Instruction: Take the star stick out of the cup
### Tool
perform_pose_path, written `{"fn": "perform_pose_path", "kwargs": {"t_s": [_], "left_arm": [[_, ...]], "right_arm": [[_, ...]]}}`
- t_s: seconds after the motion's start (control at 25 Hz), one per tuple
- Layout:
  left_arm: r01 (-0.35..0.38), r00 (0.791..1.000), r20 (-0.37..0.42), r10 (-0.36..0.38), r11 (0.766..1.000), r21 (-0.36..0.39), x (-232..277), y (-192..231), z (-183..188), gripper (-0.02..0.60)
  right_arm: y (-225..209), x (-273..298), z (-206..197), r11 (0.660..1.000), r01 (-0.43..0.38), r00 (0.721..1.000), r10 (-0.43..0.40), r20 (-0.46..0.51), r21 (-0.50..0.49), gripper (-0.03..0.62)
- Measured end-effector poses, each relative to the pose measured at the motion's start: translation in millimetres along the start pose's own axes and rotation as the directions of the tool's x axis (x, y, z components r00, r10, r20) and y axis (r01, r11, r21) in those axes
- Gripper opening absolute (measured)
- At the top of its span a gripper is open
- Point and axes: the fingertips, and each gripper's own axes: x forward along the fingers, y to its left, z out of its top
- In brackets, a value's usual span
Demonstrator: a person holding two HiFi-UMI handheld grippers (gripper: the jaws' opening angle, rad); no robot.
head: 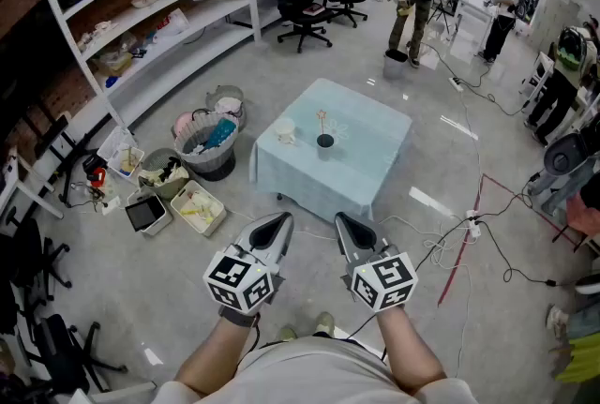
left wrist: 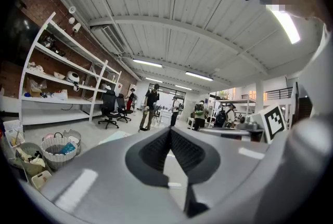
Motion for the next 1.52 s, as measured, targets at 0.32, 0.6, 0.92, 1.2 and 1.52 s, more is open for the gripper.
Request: {"fn": "perform_pose_path", "kwargs": {"t_s": [0.32, 0.6, 0.92, 1.2, 1.52], "left_arm": [[-0.007, 1.0, 0.004, 0.007, 1.0, -0.003, 19, -8, 2, 0.006], [-0.017, 1.0, 0.003, 0.017, 1.0, 0.006, 36, -13, 3, 0.006], [-0.058, 0.998, 0.024, 0.058, 0.998, 0.035, 53, -12, 3, 0.006], [-0.092, 0.996, -0.003, 0.092, 0.996, 0.005, 65, 18, 5, 0.006], [-0.066, 0.998, 0.007, 0.067, 0.998, -0.022, 103, 85, 4, 0.006]], "right_arm": [[-19, 4, 4, 1.0, -0.019, 1.0, 0.019, 0.001, 0.003, 0.01], [-33, 7, 6, 0.999, -0.044, 0.999, 0.044, 0.006, 0.015, 0.009], [-72, -5, 14, 0.996, -0.057, 0.996, 0.052, 0.074, 0.064, 0.011], [-93, 21, 11, 0.994, -0.033, 0.999, 0.029, 0.045, 0.1, 0.011], [-106, 92, 0, 0.997, -0.003, 1.0, 0.002, 0.011, 0.079, 0.011]]}}
